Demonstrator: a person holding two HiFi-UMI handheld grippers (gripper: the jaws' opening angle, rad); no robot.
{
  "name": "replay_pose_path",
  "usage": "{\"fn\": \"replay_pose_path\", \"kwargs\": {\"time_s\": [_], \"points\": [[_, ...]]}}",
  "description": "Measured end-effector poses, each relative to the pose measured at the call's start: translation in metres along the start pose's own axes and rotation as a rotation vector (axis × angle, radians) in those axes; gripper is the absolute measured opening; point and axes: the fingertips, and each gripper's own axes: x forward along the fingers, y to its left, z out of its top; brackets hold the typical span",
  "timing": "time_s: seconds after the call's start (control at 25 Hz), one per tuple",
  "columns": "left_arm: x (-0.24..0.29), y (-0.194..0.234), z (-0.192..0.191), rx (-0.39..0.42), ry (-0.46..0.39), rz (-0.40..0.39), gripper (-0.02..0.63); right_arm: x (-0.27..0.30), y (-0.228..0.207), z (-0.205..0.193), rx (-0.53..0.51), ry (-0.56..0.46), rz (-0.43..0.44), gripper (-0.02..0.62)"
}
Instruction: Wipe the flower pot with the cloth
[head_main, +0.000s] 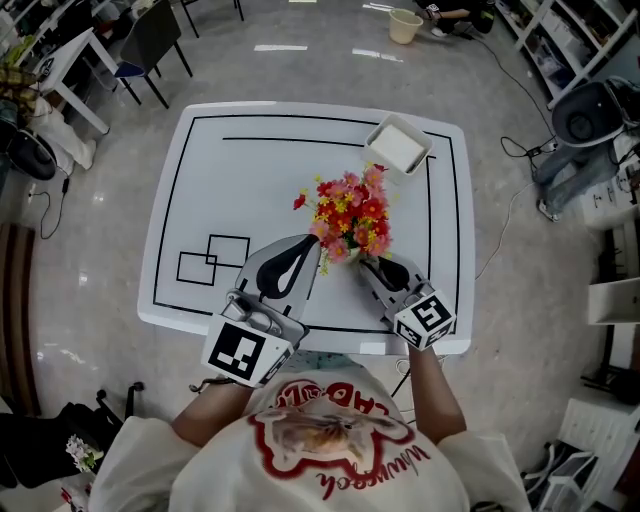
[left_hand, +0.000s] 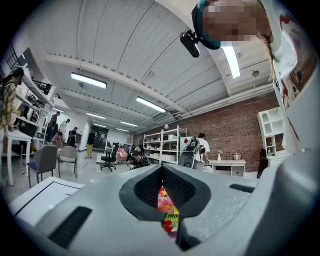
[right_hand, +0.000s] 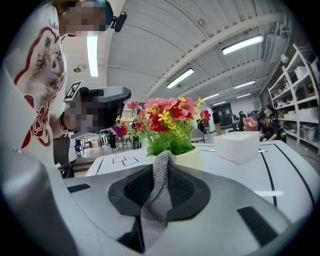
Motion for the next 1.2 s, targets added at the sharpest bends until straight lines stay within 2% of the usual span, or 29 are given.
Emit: {"fn": "replay_pose_path", "kwargs": {"time_s": [0.32, 0.76, 1.2], "points": [[0.0, 0.002, 0.002, -0.017, -0.015, -0.001, 0.002, 0.004, 0.009, 0.001, 0.033, -0.017, -0.058, 0.066], [-0.004, 0.006, 0.0, -0.036, -0.012, -0.008, 0.002, 0.009, 0.018, 0.004, 0.07, -0.046, -0.203, 0.066], [-0.01, 0.011, -0.004, -0.035, -0.007, -0.02, 0.002, 0.028, 0.031, 0.002, 0.093, -0.04, -0.251, 0.066]]}}
